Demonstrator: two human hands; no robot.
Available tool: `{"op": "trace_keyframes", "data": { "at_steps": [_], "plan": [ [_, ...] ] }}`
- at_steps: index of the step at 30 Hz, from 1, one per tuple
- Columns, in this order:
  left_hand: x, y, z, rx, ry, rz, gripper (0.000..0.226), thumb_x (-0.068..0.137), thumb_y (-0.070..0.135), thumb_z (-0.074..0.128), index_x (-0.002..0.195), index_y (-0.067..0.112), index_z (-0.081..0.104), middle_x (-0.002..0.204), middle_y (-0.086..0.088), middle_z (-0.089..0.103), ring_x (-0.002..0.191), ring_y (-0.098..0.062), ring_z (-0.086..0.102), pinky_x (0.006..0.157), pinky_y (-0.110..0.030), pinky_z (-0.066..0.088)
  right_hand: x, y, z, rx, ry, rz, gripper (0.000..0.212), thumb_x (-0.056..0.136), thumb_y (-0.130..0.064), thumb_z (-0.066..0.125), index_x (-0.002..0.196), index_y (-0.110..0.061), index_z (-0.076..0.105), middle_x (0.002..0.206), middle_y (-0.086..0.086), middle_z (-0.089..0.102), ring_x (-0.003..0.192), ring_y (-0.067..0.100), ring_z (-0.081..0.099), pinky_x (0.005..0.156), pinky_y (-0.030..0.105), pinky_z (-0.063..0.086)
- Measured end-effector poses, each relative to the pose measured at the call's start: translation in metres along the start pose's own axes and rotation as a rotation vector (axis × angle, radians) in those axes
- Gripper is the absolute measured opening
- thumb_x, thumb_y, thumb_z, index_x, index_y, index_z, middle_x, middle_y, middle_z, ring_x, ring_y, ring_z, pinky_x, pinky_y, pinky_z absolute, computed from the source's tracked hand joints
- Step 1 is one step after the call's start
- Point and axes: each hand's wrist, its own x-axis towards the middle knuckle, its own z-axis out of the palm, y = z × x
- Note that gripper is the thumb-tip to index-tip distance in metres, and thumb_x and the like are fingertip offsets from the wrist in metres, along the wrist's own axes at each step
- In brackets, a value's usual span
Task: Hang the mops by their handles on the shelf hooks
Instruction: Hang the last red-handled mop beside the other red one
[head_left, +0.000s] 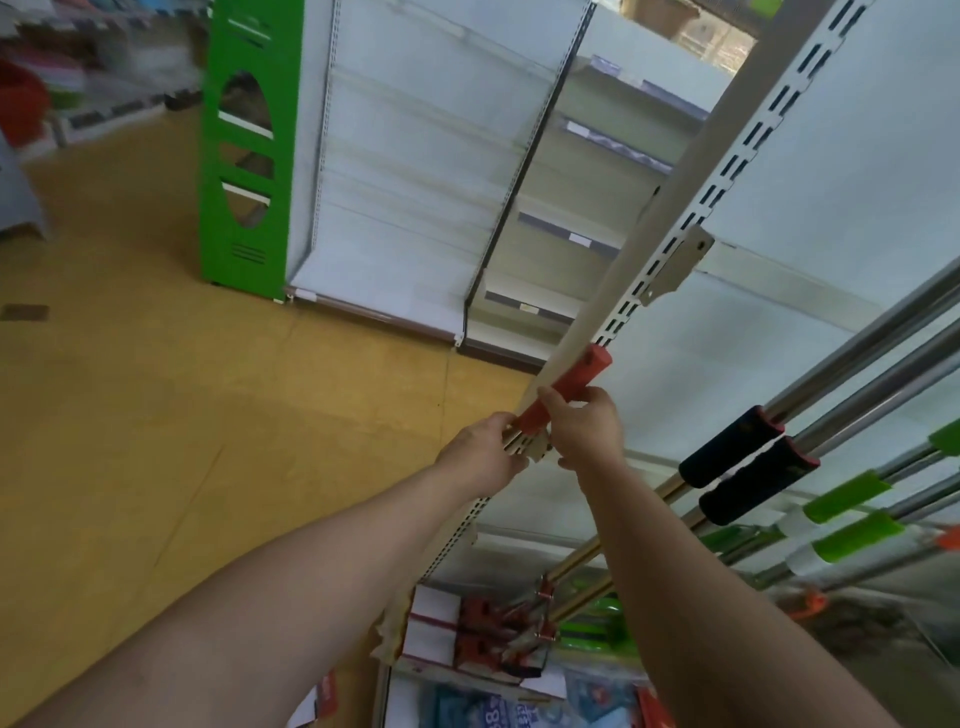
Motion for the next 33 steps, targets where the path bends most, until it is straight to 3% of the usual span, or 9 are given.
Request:
{"op": "trace_keyframes", "data": {
  "at_steps": [4, 9, 20, 24, 29, 33],
  "plan": [
    [0.003, -0.007, -0.002, -0.01, 0.023, -0.002, 0.052, 0.098, 0.03, 0.06, 0.147, 0.034, 0.044, 0.136, -0.002, 0.063, 0.113, -0.026, 0.064, 0.092, -0.038, 0.055, 0.0, 0.0, 0.007, -0.007, -0.007, -0.046, 0.032, 0.099, -0.047, 0.064, 0.119, -0.025, 0.053, 0.108, 0.003, 0.068, 0.074, 0.015, 0.066, 0.063, 0.034, 0.057],
    [0.003, -0.017, -0.008, -0.038, 0.067, -0.003, 0.041, 0.098, 0.03, 0.06, 0.138, 0.035, 0.052, 0.129, 0.001, 0.067, 0.11, -0.024, 0.065, 0.09, -0.039, 0.056, -0.006, -0.004, 0.019, -0.018, -0.041, -0.065, 0.038, 0.093, -0.043, 0.07, 0.122, -0.019, 0.06, 0.099, 0.001, 0.071, 0.091, 0.026, 0.072, 0.085, 0.049, 0.063],
    [-0.012, -0.044, -0.017, -0.087, 0.047, -0.018, 0.026, 0.095, 0.036, 0.065, 0.12, 0.034, 0.065, 0.116, 0.007, 0.071, 0.106, -0.017, 0.067, 0.092, -0.039, 0.056, -0.029, 0.0, 0.028, -0.065, -0.136, -0.16, 0.018, 0.09, -0.039, 0.074, 0.097, -0.027, 0.063, 0.096, 0.001, 0.076, 0.087, 0.025, 0.076, 0.084, 0.05, 0.064],
    [-0.02, -0.056, -0.013, -0.104, 0.006, -0.03, 0.022, 0.093, 0.041, 0.066, 0.114, 0.033, 0.068, 0.108, 0.007, 0.073, 0.101, -0.017, 0.067, 0.089, -0.04, 0.056, -0.041, 0.004, 0.026, -0.071, -0.149, -0.192, 0.017, 0.092, -0.038, 0.074, 0.097, -0.026, 0.063, 0.093, -0.001, 0.076, 0.084, 0.022, 0.076, 0.082, 0.048, 0.065],
    [-0.03, -0.067, -0.007, -0.101, -0.048, -0.026, 0.022, 0.095, 0.045, 0.064, 0.11, 0.029, 0.067, 0.086, 0.009, 0.065, 0.076, -0.013, 0.061, 0.066, -0.031, 0.046, -0.059, 0.015, 0.023, -0.052, -0.12, -0.233, 0.021, 0.094, -0.038, 0.071, 0.104, -0.02, 0.066, 0.09, -0.006, 0.076, 0.081, 0.016, 0.075, 0.082, 0.045, 0.065],
    [-0.039, -0.076, -0.003, -0.074, -0.078, -0.04, 0.01, 0.095, 0.04, 0.065, 0.103, 0.033, 0.065, 0.082, 0.009, 0.063, 0.072, -0.011, 0.058, 0.064, -0.029, 0.044, -0.074, 0.023, 0.022, -0.064, -0.125, -0.268, 0.024, 0.095, -0.041, 0.069, 0.107, -0.02, 0.066, 0.092, -0.005, 0.077, 0.083, 0.012, 0.074, 0.082, 0.042, 0.064]
  ]
}}
